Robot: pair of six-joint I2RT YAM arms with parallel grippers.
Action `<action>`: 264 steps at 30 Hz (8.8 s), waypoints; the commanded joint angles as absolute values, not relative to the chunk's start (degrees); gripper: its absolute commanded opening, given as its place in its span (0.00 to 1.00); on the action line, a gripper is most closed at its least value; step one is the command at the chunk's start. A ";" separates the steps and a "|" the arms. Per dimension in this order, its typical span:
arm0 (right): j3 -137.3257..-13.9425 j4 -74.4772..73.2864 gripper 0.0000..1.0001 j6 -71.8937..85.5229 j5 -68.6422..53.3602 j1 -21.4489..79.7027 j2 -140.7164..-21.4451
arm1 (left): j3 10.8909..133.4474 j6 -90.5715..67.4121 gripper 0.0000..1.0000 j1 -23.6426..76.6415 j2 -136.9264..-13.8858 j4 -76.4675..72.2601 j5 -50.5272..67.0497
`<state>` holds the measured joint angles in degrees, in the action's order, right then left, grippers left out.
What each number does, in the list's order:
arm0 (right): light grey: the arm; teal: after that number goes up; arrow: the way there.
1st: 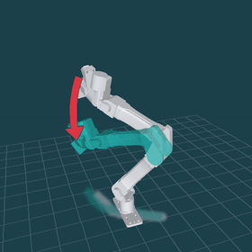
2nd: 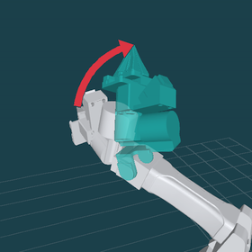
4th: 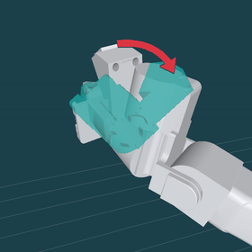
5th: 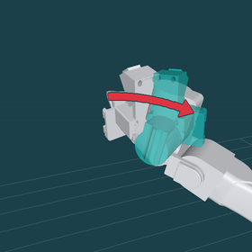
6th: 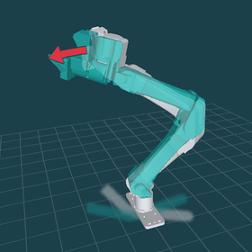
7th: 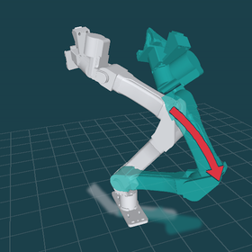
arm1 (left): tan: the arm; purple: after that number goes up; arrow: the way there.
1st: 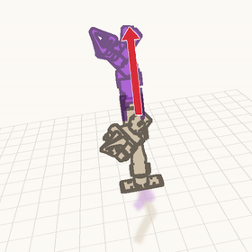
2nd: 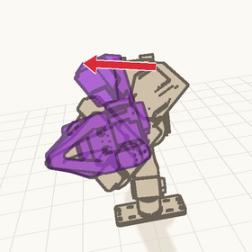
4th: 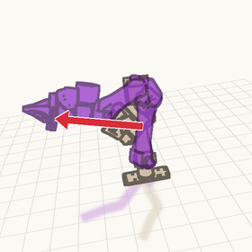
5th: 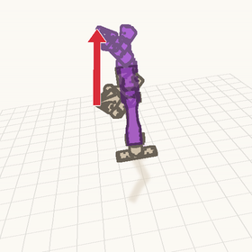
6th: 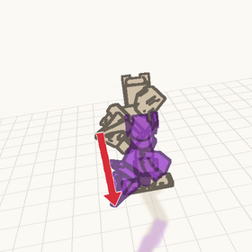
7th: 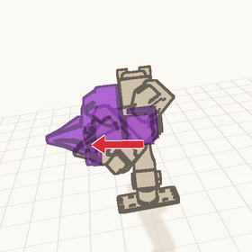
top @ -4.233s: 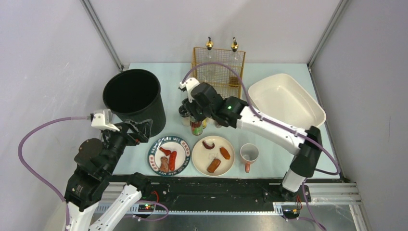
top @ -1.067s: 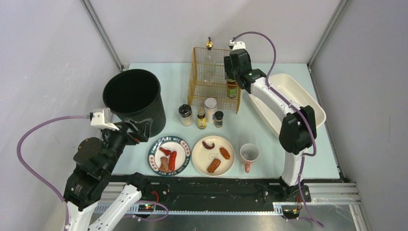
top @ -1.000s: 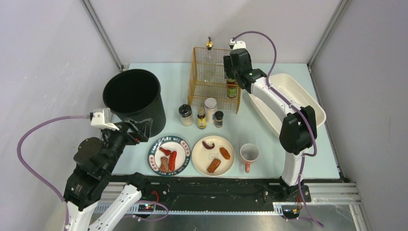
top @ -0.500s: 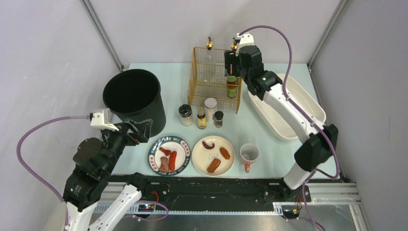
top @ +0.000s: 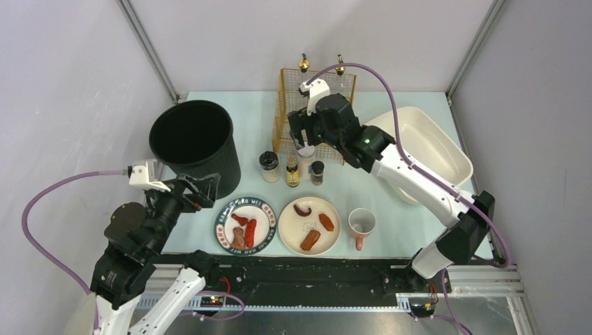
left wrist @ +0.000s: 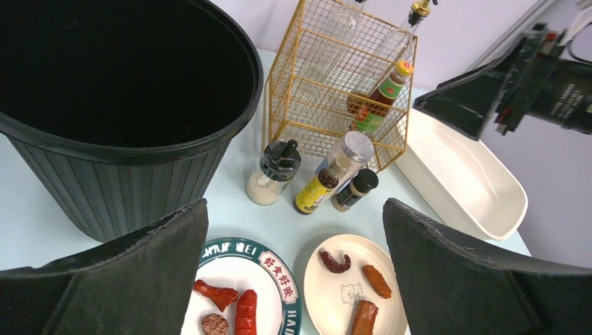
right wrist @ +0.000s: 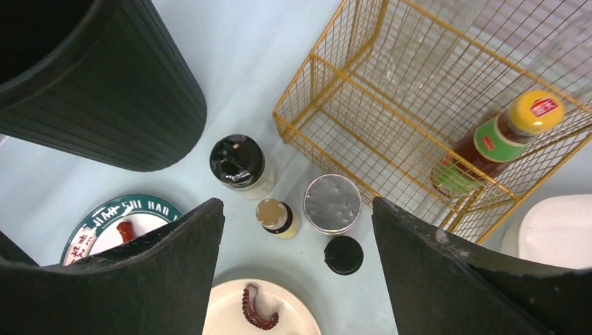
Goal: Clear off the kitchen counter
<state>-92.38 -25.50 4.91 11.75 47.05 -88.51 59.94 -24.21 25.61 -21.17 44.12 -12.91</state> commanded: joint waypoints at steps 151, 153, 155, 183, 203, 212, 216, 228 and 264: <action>-120.83 -31.91 0.57 14.67 22.10 32.90 -123.89 | 56.73 -24.87 0.98 25.75 -20.09 44.41 -11.29; -120.85 -31.88 0.63 14.35 22.09 33.22 -122.79 | 56.65 -25.03 0.98 25.80 -20.05 44.39 -11.31; -120.85 -31.76 0.67 13.74 22.20 33.65 -121.59 | 56.65 -25.11 0.98 25.76 -20.13 44.37 -11.30; -105.72 -34.36 0.84 4.68 16.61 50.55 -99.13 | 58.66 -24.26 0.98 25.75 -20.77 44.81 -11.86; -113.95 -35.25 0.98 8.33 5.19 53.16 -115.32 | 58.00 -25.23 0.98 25.75 -19.44 45.76 -12.38; -118.44 -36.30 0.99 9.18 7.72 53.08 -122.35 | 57.69 -25.14 0.98 25.81 -19.04 46.13 -12.58; -119.23 -36.26 0.99 9.77 8.60 53.04 -124.68 | 57.58 -25.05 0.98 25.75 -18.82 46.08 -12.14; -121.48 -37.16 0.97 9.30 10.57 52.95 -129.68 | 57.82 -24.68 0.98 25.75 -18.58 46.38 -11.86; -121.09 -33.36 0.18 7.13 10.54 54.06 -119.37 | 57.80 -24.09 0.98 25.75 -20.10 46.40 -12.04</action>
